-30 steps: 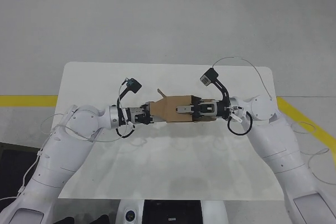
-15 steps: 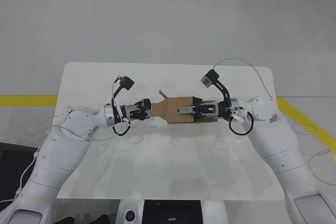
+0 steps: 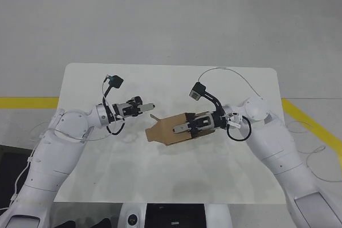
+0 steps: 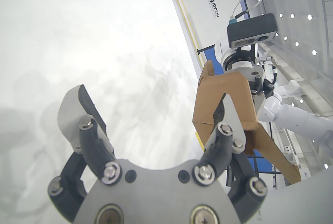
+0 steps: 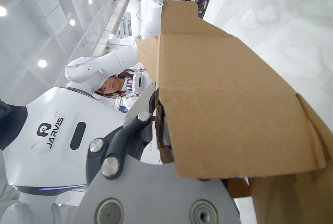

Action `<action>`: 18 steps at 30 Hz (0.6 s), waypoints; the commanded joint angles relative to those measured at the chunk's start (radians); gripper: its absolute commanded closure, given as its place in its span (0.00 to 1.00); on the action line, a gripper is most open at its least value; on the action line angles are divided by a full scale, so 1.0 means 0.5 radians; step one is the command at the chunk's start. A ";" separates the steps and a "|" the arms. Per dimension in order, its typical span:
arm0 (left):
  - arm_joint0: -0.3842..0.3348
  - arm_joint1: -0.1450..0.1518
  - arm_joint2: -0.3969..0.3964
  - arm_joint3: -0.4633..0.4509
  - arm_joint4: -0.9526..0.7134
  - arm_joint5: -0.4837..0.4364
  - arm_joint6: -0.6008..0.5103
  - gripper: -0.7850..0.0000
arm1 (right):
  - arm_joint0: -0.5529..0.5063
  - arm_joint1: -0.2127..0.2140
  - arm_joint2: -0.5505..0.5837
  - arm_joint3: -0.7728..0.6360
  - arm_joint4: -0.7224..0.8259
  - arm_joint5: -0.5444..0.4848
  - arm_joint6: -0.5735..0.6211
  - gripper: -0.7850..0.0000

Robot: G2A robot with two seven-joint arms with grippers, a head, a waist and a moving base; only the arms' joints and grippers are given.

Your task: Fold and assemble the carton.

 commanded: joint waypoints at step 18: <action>0.036 0.005 0.053 -0.121 -0.012 -0.044 -0.108 0.00 | 0.008 -0.018 0.003 0.036 -0.019 -0.070 -0.176 1.00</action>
